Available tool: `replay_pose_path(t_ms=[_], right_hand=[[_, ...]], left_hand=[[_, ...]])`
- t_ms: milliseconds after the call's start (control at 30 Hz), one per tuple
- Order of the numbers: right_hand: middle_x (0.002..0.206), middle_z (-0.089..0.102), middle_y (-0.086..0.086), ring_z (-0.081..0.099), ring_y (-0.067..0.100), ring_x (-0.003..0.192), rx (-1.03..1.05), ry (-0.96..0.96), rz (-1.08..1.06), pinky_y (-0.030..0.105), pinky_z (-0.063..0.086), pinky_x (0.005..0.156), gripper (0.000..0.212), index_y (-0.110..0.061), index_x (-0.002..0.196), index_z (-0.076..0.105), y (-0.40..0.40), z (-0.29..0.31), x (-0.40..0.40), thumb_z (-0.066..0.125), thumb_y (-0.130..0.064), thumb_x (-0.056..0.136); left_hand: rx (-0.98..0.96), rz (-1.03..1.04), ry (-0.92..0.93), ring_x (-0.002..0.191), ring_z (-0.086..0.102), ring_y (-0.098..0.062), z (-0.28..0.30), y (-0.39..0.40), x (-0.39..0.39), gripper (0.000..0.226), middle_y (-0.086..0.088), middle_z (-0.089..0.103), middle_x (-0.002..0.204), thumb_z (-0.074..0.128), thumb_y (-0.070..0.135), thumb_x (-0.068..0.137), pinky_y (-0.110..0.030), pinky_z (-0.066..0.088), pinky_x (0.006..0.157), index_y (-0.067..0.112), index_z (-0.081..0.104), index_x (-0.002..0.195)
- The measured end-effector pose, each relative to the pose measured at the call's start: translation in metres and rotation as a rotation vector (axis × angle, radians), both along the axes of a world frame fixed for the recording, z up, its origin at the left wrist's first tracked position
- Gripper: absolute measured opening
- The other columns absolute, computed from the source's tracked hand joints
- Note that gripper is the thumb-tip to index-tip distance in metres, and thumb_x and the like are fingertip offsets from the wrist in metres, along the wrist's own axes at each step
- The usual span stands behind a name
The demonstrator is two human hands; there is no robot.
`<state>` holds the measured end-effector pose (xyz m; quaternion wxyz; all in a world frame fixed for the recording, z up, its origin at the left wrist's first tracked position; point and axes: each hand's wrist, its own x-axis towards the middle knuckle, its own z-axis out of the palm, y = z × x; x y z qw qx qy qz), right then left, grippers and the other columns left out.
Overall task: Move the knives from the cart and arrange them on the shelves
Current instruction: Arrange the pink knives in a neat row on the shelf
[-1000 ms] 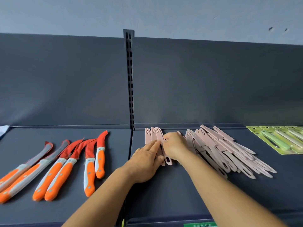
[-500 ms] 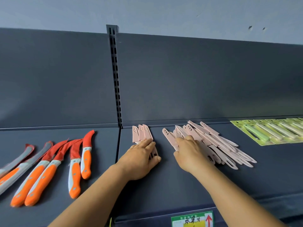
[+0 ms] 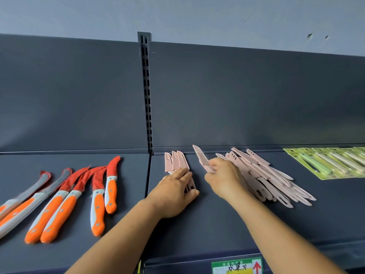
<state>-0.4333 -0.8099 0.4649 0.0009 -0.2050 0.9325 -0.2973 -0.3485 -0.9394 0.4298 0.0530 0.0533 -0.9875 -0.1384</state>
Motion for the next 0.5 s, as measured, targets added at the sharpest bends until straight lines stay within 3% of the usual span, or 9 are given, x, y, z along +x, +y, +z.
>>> replay_pose_path(t_ms=[233,367,500], right_hand=[[0.119,0.056,0.010,0.056,0.031,0.098,0.170,-0.004,0.037,0.031,0.042,0.072,0.007,-0.018,0.090,0.056,-0.041,-0.014,-0.001,0.049,-0.018,0.088],[0.126,0.052,0.010,0.054,0.033,0.111,0.211,0.004,0.038,0.036,0.046,0.085,0.020,-0.014,0.098,0.059,-0.045,-0.016,-0.002,0.045,-0.026,0.093],[0.124,0.056,0.013,0.047,0.031,0.121,0.187,0.027,0.097,0.033,0.040,0.094,0.027,-0.015,0.091,0.059,-0.028,-0.009,-0.003,0.037,-0.030,0.096]], left_hand=[[0.033,-0.004,0.018,0.144,0.019,-0.014,-0.003,-0.002,-0.001,0.069,0.001,0.018,0.158,0.037,0.052,0.097,-0.028,0.016,0.117,0.015,0.019,0.152],[0.094,0.021,0.009,0.144,0.021,-0.021,-0.001,-0.002,0.001,0.072,0.002,0.012,0.160,0.040,0.052,0.096,-0.029,0.018,0.116,0.018,0.013,0.153],[0.095,0.019,0.001,0.145,0.017,-0.023,0.005,-0.002,0.005,0.071,0.004,0.006,0.161,0.042,0.048,0.097,-0.029,0.017,0.116,0.021,0.010,0.153]])
